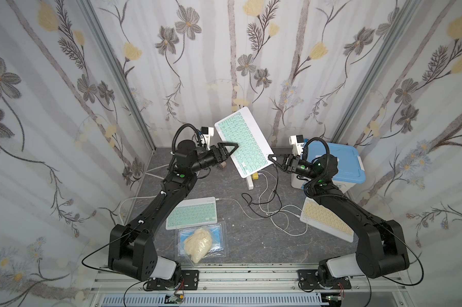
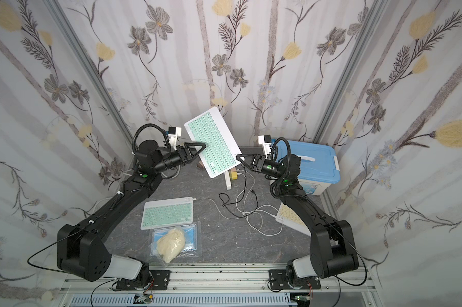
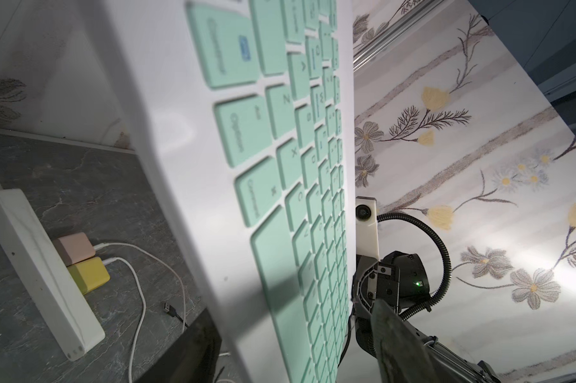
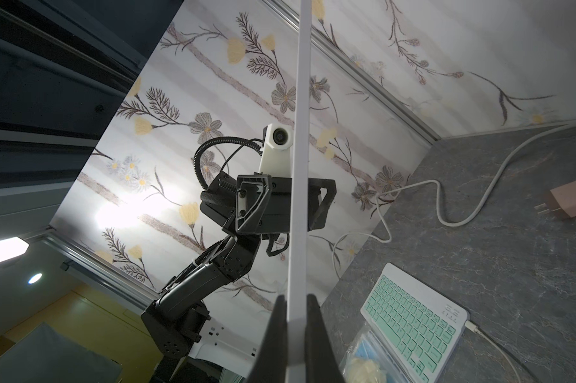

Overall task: Unplug the wireless keyboard
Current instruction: Pick up the keyboard from the center of the board.

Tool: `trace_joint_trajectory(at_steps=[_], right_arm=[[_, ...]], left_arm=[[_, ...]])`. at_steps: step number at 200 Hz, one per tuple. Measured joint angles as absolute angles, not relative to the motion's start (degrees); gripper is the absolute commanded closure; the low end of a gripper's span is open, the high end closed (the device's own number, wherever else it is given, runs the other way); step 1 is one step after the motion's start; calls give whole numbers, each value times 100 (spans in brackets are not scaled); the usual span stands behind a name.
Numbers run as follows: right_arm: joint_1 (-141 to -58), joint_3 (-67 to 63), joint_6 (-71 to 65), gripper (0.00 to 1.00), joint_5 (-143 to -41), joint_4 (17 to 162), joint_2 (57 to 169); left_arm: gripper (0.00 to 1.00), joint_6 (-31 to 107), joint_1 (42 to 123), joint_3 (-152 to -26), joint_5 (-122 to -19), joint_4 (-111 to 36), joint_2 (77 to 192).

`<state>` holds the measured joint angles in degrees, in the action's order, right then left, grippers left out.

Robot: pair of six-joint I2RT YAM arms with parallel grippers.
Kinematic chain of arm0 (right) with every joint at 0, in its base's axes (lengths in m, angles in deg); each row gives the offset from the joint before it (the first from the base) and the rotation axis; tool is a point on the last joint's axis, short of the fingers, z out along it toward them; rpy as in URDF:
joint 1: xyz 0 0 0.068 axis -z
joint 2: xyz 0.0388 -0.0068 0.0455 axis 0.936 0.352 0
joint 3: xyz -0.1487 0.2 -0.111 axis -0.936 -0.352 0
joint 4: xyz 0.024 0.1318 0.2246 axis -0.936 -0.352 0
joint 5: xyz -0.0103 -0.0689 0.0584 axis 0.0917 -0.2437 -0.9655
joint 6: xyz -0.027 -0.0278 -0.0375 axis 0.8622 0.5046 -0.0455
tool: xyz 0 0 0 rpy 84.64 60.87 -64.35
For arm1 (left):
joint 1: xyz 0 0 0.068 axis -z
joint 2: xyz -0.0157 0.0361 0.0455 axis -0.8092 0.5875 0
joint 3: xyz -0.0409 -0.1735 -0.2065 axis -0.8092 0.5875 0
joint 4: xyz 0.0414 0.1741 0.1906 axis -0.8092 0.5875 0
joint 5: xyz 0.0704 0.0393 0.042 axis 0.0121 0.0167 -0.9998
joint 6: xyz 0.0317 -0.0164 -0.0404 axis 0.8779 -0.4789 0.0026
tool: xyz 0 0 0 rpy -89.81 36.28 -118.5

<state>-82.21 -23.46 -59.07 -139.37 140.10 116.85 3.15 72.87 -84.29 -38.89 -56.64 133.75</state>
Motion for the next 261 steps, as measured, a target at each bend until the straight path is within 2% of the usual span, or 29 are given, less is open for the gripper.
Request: trace_joint_trajectory(at_steps=[32,98,120,159,182,203,234,261], right_arm=[[-8251,-2344,-6045,100,-13928,14076,11801],[-8262,-2335,-6209,100,-13907,14204,11867],[-8260,-2335,-6211,98,-13869,14263,11867],[-8260,-2394,-6233,56,-13804,14298,11838],[-8240,-2488,-6266,47,-13797,14554,11784],[-8216,-2595,-6294,47,-13775,14718,11716],[-8212,-2698,-6248,61,-13756,14757,11685],[-8208,-2700,-6139,67,-13716,14757,11685]], left_arm=[[68,210,7349,-8491,-3915,-5705,13467],[100,29,7425,-8534,-3874,-5852,13452],[100,24,7438,-8604,-3895,-5845,13421],[100,7,7475,-8668,-4066,-5771,13338],[100,-81,7423,-8720,-4311,-5758,13325],[100,-234,7403,-8751,-4427,-5749,13332],[100,-503,7384,-8755,-4442,-5756,13397],[100,-597,7384,-8755,-4440,-5795,13410]])
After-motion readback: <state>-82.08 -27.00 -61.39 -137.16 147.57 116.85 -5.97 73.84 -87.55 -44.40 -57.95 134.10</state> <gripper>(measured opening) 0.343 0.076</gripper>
